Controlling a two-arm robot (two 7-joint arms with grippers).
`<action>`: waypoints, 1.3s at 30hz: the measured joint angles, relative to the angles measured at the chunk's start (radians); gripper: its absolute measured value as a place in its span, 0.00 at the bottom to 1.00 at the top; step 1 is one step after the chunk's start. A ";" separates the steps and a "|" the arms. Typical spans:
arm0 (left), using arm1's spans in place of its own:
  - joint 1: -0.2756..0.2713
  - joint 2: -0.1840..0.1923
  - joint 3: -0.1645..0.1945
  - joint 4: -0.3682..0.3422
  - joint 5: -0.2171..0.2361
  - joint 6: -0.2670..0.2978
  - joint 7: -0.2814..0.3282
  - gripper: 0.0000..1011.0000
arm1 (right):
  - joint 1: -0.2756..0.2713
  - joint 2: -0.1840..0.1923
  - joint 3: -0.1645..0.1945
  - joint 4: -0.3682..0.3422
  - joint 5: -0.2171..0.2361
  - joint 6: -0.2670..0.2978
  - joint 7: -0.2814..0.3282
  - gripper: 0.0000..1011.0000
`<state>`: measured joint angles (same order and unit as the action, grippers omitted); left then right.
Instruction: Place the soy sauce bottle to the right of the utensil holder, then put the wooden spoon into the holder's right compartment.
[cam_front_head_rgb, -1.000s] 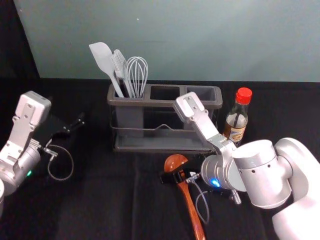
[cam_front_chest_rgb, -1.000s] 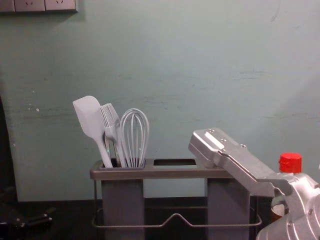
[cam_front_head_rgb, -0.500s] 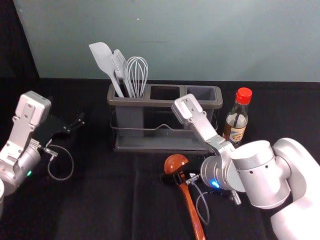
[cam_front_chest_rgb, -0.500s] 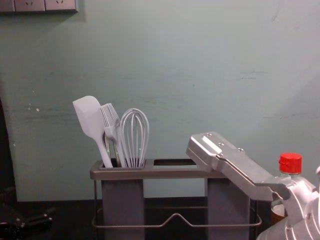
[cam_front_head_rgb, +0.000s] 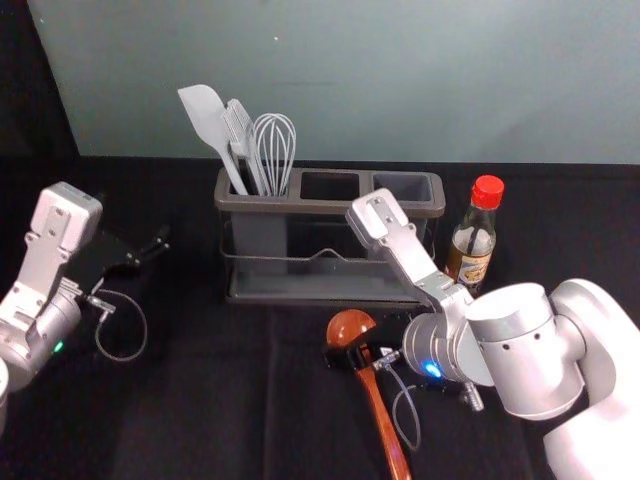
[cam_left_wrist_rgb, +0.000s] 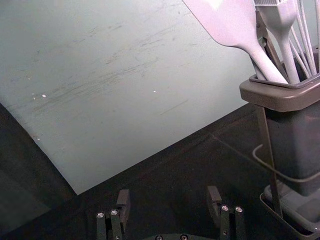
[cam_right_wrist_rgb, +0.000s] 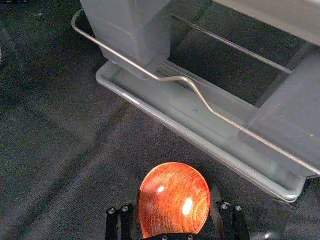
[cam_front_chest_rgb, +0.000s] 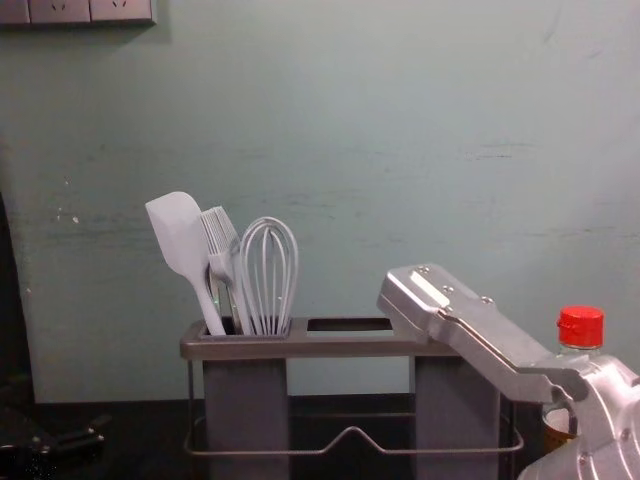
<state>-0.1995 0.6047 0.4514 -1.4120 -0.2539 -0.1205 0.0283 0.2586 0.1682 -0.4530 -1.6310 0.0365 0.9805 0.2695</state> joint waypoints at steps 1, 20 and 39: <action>0.000 0.000 0.000 0.000 0.000 0.000 0.000 0.99 | -0.001 0.000 0.001 -0.001 -0.001 0.000 0.001 0.83; 0.000 0.000 0.000 0.000 0.000 0.000 0.000 0.99 | -0.049 0.155 0.004 -0.194 0.009 0.033 0.180 0.83; 0.000 0.000 0.000 0.000 0.000 0.000 0.000 0.99 | -0.196 0.380 0.094 -0.356 0.064 -0.108 0.289 0.83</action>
<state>-0.1996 0.6047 0.4514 -1.4120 -0.2539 -0.1205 0.0283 0.0627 0.5484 -0.3590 -1.9871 0.1008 0.8728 0.5588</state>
